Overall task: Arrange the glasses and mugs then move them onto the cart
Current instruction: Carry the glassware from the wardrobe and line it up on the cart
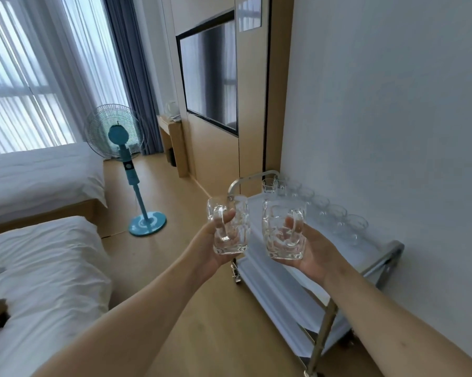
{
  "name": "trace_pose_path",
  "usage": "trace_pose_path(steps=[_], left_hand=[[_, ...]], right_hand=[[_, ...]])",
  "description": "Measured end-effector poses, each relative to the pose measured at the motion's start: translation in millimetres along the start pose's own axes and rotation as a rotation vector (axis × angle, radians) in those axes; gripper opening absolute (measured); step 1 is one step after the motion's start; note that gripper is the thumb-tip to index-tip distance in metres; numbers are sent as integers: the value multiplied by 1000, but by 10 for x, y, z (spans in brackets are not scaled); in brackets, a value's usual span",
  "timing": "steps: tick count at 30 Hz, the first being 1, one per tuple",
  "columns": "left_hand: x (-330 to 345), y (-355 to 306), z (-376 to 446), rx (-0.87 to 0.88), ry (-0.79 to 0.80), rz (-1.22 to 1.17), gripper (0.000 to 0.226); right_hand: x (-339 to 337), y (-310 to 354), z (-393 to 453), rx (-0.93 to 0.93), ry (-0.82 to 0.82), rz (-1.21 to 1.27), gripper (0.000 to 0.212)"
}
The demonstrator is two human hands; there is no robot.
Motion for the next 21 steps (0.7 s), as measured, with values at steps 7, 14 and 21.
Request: trace_pose_path(steps=[7, 14, 21], left_hand=[[-287, -311, 929, -20, -55, 127, 57], [-541, -453, 2038, -131, -80, 118, 49], [-693, -459, 2891, -213, -27, 81, 66]], right_hand=[[-277, 78, 1071, -2, -28, 39, 73], [-690, 163, 2019, 43, -42, 37, 62], [-1149, 195, 2655, 91, -161, 123, 30]])
Point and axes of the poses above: each hand's wrist, its own z-axis towards the middle knuckle, its own x-axis out of the palm, y = z × x, the point moved 6 cm from there along z, towards the middle knuckle, and after that the axes turned 3 degrees about -z, right-handed, at the moved point
